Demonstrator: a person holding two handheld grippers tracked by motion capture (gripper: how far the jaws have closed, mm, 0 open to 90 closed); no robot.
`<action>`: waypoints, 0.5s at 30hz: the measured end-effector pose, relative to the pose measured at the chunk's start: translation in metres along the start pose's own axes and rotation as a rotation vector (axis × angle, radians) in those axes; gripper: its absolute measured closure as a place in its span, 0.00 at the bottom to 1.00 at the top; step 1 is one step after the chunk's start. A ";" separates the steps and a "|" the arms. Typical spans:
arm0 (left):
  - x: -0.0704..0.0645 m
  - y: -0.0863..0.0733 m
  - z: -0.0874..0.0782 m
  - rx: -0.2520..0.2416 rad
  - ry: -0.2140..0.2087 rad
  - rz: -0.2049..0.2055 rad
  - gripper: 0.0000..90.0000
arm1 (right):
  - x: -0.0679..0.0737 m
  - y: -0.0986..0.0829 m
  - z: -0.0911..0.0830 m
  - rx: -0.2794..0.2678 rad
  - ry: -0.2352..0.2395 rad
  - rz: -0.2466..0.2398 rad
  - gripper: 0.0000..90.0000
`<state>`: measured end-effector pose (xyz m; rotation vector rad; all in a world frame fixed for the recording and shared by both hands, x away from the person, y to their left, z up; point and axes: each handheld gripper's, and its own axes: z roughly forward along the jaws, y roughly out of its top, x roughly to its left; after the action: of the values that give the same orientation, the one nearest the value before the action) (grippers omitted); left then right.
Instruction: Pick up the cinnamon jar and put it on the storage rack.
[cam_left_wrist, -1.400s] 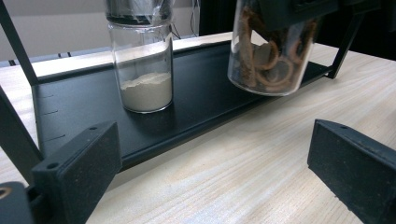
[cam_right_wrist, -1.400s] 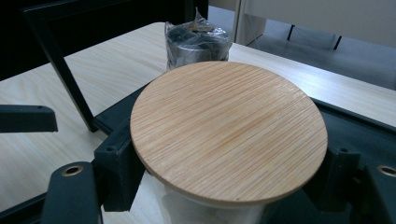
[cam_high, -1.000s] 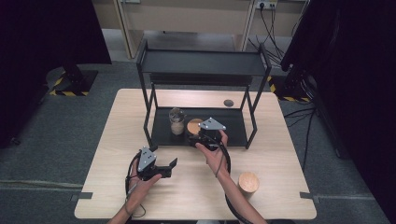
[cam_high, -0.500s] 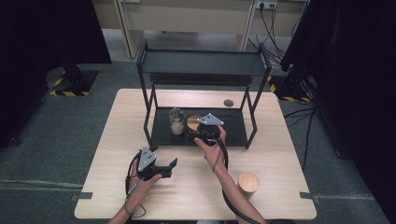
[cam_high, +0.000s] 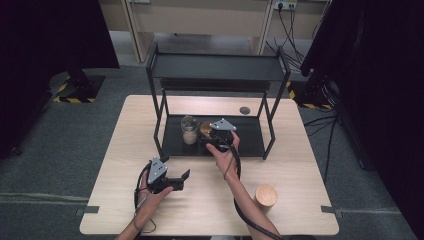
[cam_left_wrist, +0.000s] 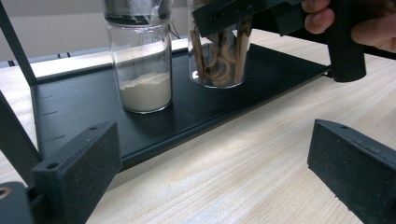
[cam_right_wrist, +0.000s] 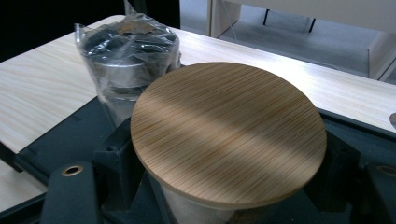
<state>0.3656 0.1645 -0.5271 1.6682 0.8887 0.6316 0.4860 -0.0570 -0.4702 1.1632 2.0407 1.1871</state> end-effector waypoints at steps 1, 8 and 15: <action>0.000 0.000 0.000 0.000 0.000 0.000 0.03 | 0.000 0.000 0.001 0.001 -0.002 0.002 0.29; 0.000 0.000 0.000 0.000 0.000 0.001 0.03 | -0.004 -0.002 0.007 0.009 -0.019 0.004 0.29; 0.000 0.000 0.000 0.000 0.000 0.001 0.03 | -0.006 -0.003 0.011 0.010 -0.029 0.004 0.29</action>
<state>0.3654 0.1644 -0.5272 1.6684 0.8880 0.6328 0.4962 -0.0577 -0.4782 1.1833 2.0261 1.1568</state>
